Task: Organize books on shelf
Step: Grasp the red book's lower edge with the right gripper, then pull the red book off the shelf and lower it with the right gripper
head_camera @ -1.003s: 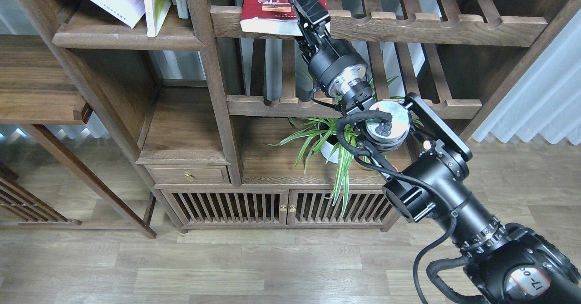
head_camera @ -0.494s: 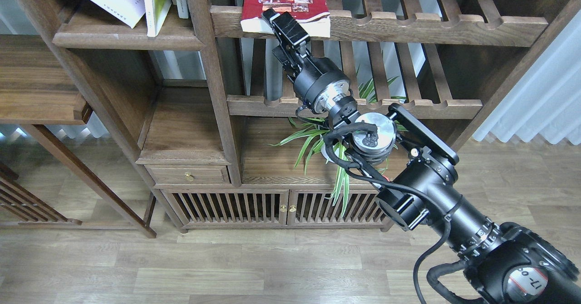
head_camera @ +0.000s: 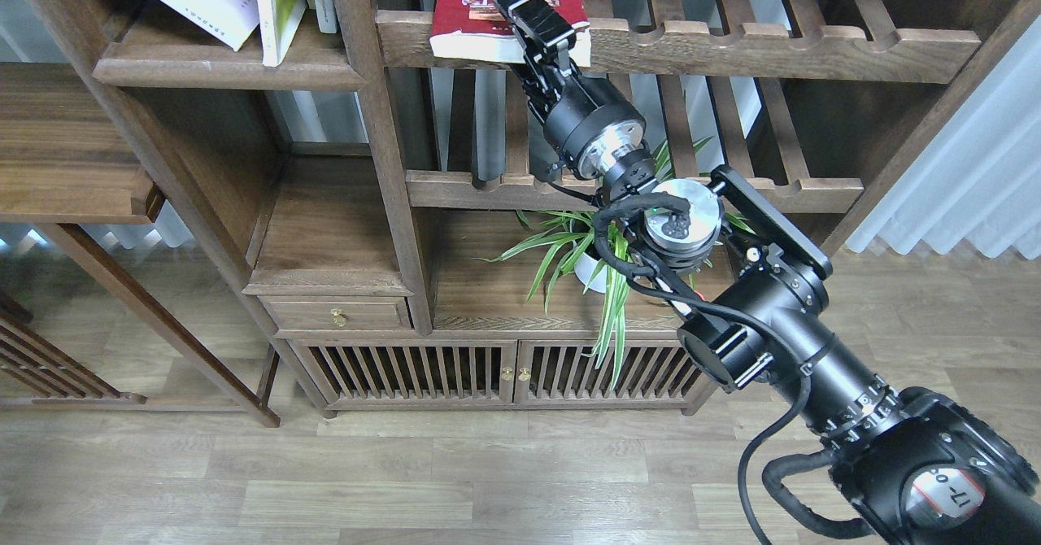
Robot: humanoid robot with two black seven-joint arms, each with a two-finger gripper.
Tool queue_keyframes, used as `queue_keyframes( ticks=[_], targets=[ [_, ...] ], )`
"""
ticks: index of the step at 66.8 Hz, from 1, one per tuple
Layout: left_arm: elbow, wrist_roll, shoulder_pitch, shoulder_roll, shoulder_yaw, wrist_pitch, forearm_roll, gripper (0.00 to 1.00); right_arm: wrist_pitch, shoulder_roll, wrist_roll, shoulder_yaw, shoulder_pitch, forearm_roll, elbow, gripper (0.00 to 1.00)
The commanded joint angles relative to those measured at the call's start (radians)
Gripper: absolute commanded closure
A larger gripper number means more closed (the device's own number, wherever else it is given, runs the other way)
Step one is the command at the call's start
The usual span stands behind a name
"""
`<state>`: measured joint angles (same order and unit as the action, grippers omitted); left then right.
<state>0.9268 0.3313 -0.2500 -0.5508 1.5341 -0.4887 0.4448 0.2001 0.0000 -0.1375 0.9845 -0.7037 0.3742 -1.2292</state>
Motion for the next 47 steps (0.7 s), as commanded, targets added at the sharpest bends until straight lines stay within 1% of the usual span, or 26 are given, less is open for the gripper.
queue_keyframes(
  ticks=[1,4,5,8,9,10,11,17,26,33,35,47],
  targets=[
    [-0.003,0.0,0.0,0.0,0.0,0.0,0.0,0.03,-0.008,0.0,-0.001,-0.001,0.0,-0.003,0.004,0.65],
    [-0.006,0.0,0.0,0.0,0.0,0.0,0.0,0.03,-0.018,0.0,-0.001,-0.004,0.0,-0.005,0.004,0.71],
    [-0.006,0.0,0.0,0.0,0.0,0.0,0.0,0.03,-0.027,0.0,-0.001,-0.004,0.0,-0.008,0.004,0.75],
    [-0.008,0.0,0.0,0.0,0.0,0.0,0.0,0.03,-0.05,0.0,-0.001,-0.004,0.001,-0.009,0.004,0.84],
    [-0.008,0.0,0.0,0.0,0.0,0.0,0.0,0.03,-0.06,0.0,-0.001,-0.004,0.003,-0.012,0.004,0.89],
    [-0.008,0.0,0.0,0.0,0.0,0.0,0.0,0.03,-0.065,0.0,-0.001,-0.004,0.003,-0.012,0.004,0.91],
    [-0.008,0.0,0.0,0.0,0.0,0.0,0.0,0.03,-0.08,0.0,-0.001,-0.004,0.004,-0.014,0.005,0.95],
    [-0.008,0.002,0.0,-0.001,0.008,0.0,0.0,0.03,-0.107,0.0,0.001,-0.01,0.004,-0.015,0.005,0.96],
    [-0.009,0.002,0.0,-0.001,0.011,0.0,0.0,0.03,-0.111,0.0,0.001,-0.009,0.013,-0.009,-0.038,0.96],
    [-0.01,0.003,0.0,-0.001,0.011,0.0,0.0,0.03,-0.11,0.0,0.001,-0.013,0.069,-0.008,-0.142,0.95],
    [-0.014,0.003,0.001,0.0,0.011,0.0,0.0,0.03,-0.1,0.0,0.001,-0.021,0.142,-0.011,-0.228,0.95],
    [-0.023,0.011,0.008,0.002,0.011,0.0,-0.001,0.02,-0.111,0.0,0.003,-0.049,0.34,-0.026,-0.417,0.95]
  ],
)
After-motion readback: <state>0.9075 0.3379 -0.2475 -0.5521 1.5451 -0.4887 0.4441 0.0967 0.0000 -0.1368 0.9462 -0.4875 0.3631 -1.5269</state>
